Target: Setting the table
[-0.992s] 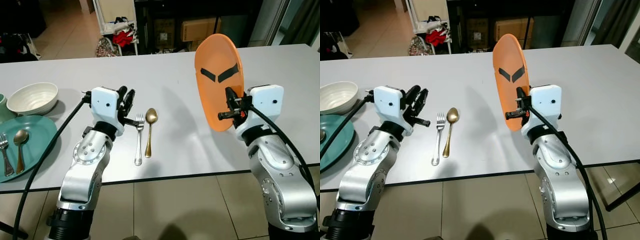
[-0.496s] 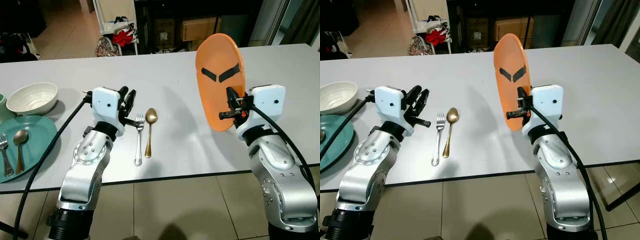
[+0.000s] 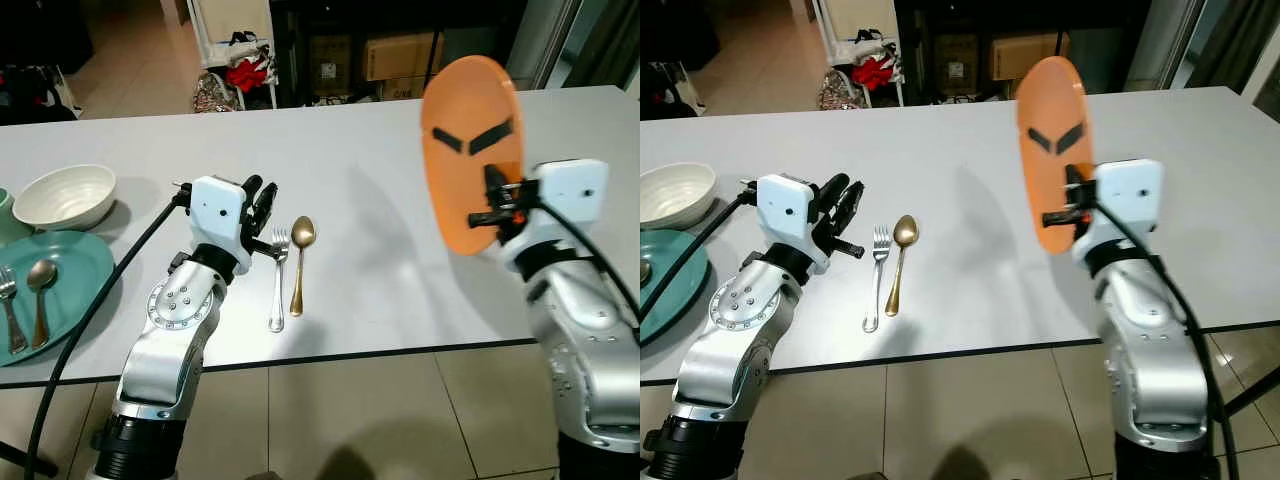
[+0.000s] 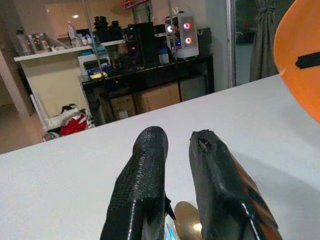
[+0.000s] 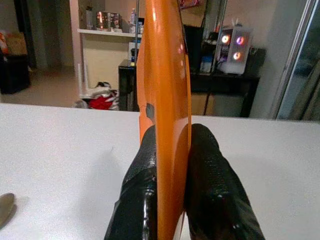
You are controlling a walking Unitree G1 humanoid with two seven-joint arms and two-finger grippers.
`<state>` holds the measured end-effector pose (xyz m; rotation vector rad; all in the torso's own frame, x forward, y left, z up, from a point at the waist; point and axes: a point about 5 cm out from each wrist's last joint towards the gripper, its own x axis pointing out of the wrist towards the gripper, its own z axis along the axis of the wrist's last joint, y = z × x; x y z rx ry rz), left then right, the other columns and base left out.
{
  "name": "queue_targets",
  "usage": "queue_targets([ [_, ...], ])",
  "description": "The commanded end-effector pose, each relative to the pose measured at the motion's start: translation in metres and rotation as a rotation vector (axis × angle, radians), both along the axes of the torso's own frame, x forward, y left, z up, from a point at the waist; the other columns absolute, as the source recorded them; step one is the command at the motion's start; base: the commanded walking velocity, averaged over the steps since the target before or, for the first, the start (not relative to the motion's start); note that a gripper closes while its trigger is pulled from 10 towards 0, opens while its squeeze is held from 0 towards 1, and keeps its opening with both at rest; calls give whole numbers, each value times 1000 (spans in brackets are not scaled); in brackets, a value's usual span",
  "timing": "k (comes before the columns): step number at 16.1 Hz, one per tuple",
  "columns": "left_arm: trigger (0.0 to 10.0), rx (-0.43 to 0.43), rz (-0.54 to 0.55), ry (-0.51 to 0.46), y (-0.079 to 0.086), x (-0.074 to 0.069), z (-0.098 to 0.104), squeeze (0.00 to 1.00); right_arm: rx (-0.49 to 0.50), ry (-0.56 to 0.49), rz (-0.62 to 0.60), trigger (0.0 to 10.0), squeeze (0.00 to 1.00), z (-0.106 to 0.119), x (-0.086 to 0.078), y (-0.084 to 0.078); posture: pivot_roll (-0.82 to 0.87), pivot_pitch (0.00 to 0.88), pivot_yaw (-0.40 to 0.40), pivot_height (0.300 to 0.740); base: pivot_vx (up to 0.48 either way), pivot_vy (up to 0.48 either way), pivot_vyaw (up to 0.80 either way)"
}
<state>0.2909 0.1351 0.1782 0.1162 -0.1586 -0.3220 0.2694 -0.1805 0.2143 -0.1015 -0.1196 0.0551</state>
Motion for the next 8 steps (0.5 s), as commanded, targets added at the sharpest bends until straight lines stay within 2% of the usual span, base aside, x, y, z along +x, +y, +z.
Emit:
queue_targets([
  [1, 10000, 19, -12, -14, 2, 3, 4, 0, 85, -28, 32, 10000, 0, 13, 3, -5, -29, 0, 72, 740, 0, 0, 0],
  [2, 10000, 24, -19, -14, 2, 3, 4, 0, 117, -23, 32, 10000, 0, 14, 3, -8, -29, 0, 72, 740, 0, 0, 0],
  [3, 10000, 57, -71, -12, 4, 2, 5, 0, 225, -3, 7, 10000, 0, 17, 5, -25, -28, 0, 75, 740, 0, 0, 0],
  [5, 10000, 104, -145, -8, 9, 0, 6, 0, 327, 30, -2, 10000, 0, 17, 6, -41, -24, 0, 75, 740, 0, 0, 0],
  [8, 10000, 96, -263, 23, 13, -4, 12, 0, 449, 121, 10, 10000, 0, 9, 6, -53, -21, 0, 72, 740, 0, 0, 0],
])
